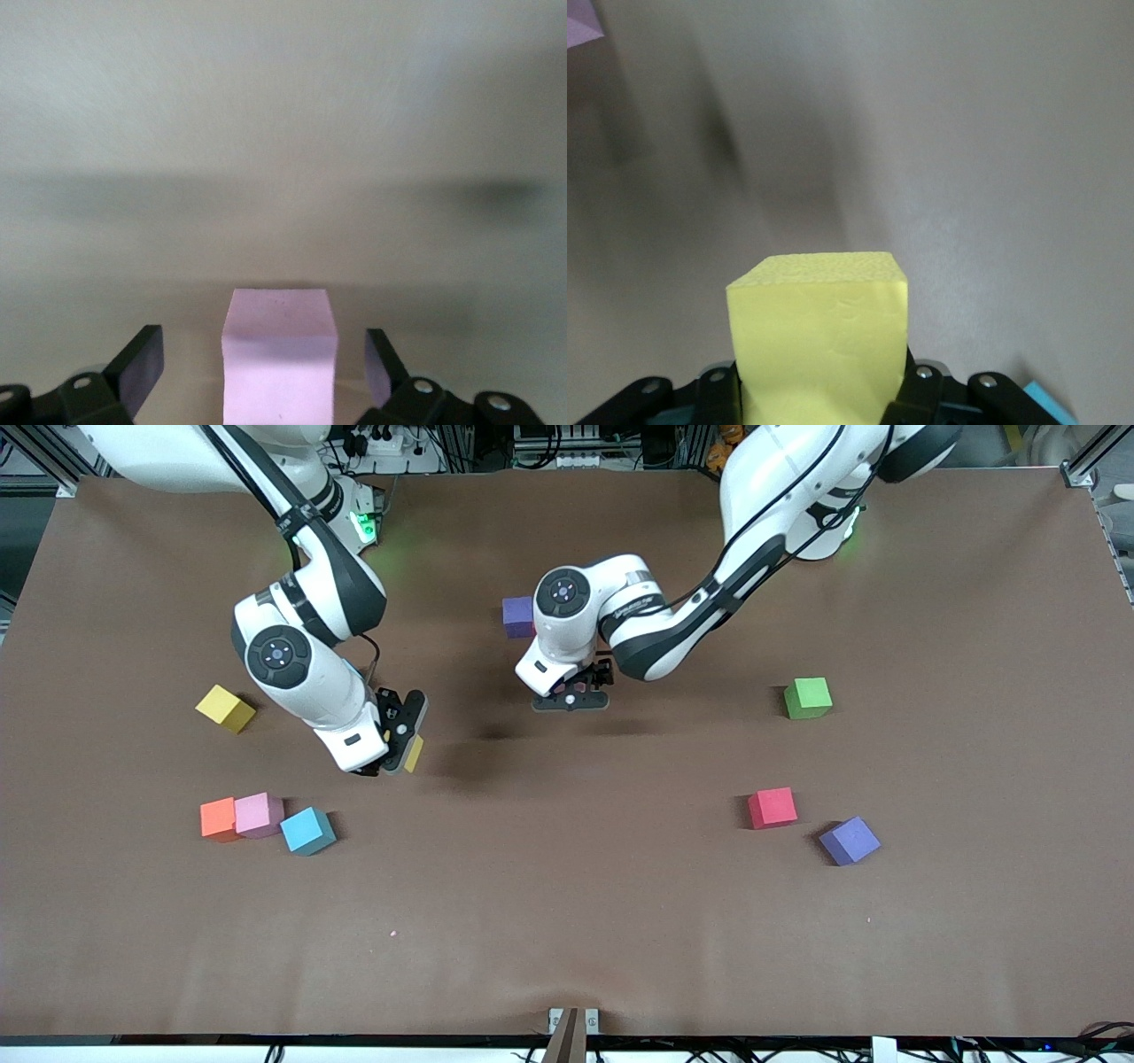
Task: Form number 2 with 11 blocks
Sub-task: 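Place the yellow cube at the group while the left gripper reaches red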
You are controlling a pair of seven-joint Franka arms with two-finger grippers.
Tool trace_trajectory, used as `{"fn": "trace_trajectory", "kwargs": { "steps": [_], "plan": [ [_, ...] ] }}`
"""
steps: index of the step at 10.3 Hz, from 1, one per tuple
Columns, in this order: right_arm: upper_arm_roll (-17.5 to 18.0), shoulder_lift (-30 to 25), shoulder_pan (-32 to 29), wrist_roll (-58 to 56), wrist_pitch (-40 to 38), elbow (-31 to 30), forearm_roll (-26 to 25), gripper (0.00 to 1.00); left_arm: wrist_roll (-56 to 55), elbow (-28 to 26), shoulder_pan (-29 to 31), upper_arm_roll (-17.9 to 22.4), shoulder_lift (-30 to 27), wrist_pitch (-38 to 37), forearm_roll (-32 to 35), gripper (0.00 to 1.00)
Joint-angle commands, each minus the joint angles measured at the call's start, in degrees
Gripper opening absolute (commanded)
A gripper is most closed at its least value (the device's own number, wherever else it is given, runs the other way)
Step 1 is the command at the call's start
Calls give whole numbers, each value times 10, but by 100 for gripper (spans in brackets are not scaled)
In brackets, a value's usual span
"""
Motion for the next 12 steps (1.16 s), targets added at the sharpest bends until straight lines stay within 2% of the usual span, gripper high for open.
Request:
{"fn": "trace_trajectory", "kwargs": {
  "steps": [1, 4, 7, 9, 12],
  "plan": [
    [2, 2, 13, -16, 9, -14, 9, 0, -5, -2, 13, 1, -46, -32, -28, 100],
    [3, 15, 54, 0, 5, -17, 9, 0, -45, -3, 109, 0, -76, -57, -37, 100],
    [3, 37, 106, 49, 41, -34, 8, 0, -44, -10, 219, -1, -87, -71, -36, 100],
    [2, 59, 146, 59, 45, -37, 8, 0, -43, -46, 268, -1, -80, -69, -34, 100],
    [0, 117, 187, 123, 115, -36, -69, 0, -35, -97, 326, 0, -81, -44, -24, 100]
  ]
}}
